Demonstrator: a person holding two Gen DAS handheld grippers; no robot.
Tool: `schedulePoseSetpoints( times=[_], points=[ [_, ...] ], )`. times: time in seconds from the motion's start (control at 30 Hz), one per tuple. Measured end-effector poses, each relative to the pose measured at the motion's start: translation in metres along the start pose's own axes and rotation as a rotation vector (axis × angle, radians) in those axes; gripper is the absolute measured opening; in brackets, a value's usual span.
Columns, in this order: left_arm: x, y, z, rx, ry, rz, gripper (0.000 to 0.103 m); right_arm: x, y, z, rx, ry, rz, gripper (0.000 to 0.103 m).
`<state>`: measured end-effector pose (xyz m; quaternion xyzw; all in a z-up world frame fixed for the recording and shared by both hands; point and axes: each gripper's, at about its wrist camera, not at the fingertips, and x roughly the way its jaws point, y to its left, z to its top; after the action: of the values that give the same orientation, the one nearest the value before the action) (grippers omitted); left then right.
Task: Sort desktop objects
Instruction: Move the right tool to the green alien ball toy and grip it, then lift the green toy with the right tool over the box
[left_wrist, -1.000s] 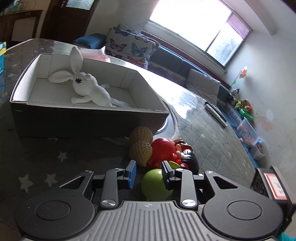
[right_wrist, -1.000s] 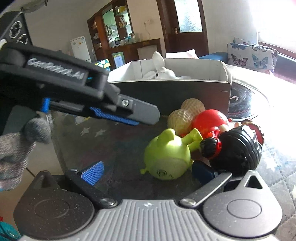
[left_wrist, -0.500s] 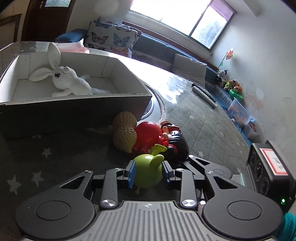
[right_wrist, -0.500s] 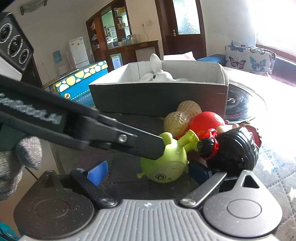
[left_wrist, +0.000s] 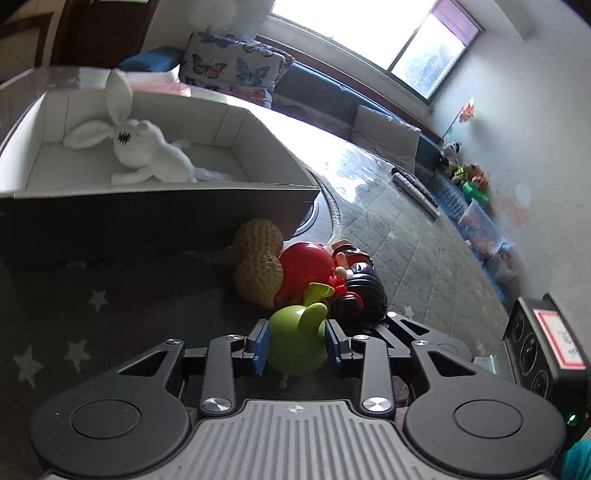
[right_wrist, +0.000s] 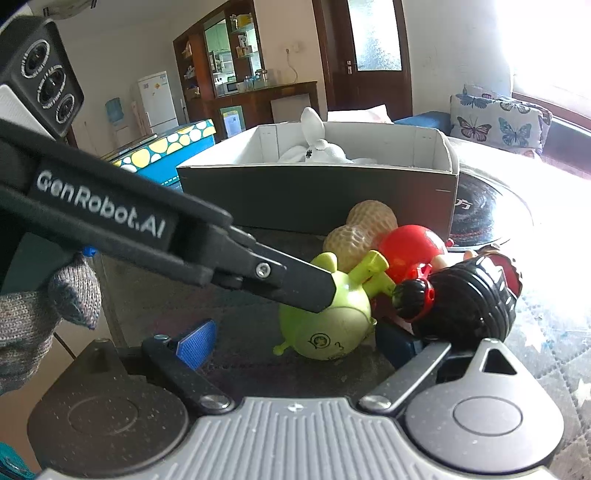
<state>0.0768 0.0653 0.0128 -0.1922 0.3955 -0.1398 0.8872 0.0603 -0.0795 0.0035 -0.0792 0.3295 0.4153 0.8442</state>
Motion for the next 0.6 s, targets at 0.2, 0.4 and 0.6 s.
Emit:
schedulePoseSetpoints(
  times=[0.2,0.4,0.6],
  points=[
    [-0.0006,0.0019,0.0002,-0.014,-0.002,-0.011,0.035,-0.0001,0.0010,0.0019,0.004,0.004,0.001,0.094],
    [-0.0005,0.0079,0.0011,-0.035,-0.006,-0.031,0.035,-0.0017,0.0029,0.0017,-0.010,-0.004,-0.008,0.090],
    [-0.0040,0.0088,-0.0004,-0.038,-0.008,-0.043,0.030,-0.0040,0.0046,0.0047,-0.040,-0.017,-0.027,0.077]
  ],
)
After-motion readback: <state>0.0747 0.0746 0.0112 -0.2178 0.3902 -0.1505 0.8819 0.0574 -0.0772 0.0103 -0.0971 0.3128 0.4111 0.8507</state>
